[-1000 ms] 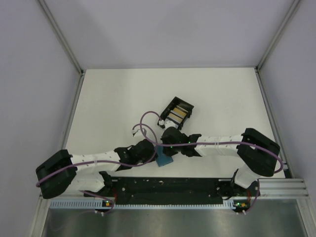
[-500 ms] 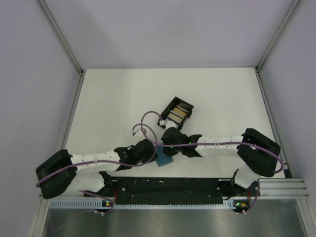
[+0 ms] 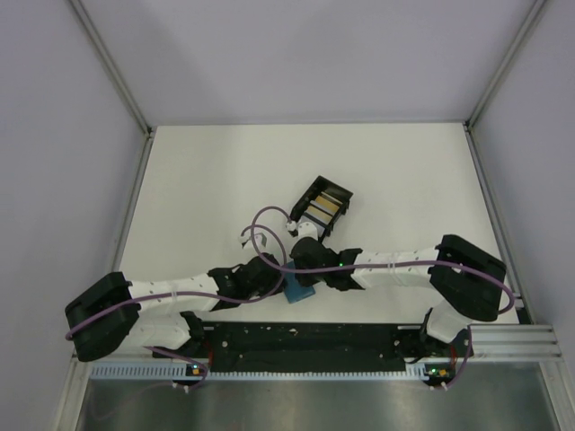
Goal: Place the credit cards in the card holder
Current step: Close the card holder at the center of the board.
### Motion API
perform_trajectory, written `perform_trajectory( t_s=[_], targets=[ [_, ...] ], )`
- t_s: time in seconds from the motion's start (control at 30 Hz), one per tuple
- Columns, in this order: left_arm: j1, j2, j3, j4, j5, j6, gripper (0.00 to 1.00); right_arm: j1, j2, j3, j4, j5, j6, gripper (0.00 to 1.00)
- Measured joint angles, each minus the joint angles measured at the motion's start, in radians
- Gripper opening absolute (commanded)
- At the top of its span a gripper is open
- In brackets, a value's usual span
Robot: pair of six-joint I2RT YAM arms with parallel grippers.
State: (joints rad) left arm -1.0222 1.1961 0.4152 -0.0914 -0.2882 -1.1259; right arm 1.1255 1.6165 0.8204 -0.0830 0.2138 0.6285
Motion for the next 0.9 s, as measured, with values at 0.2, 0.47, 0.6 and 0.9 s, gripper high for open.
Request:
perform_trajectory(
  t_s=[0.2, 0.47, 0.6, 0.9],
  targets=[
    [0.0, 0.0, 0.0, 0.0, 0.0, 0.0, 0.32, 0.011, 0.003, -0.002, -0.002, 0.029, 0.036, 0.0],
    [0.0, 0.0, 0.0, 0.0, 0.0, 0.0, 0.32, 0.011, 0.002, -0.022, 0.015, 0.04, 0.093, 0.0],
    [0.001, 0.0, 0.0, 0.0, 0.0, 0.0, 0.32, 0.011, 0.002, -0.024, 0.016, 0.045, 0.109, 0.0],
    [0.001, 0.0, 0.0, 0.002, 0.001, 0.003, 0.33, 0.025, -0.045, -0.055, 0.047, 0.068, 0.088, 0.02]
  ],
)
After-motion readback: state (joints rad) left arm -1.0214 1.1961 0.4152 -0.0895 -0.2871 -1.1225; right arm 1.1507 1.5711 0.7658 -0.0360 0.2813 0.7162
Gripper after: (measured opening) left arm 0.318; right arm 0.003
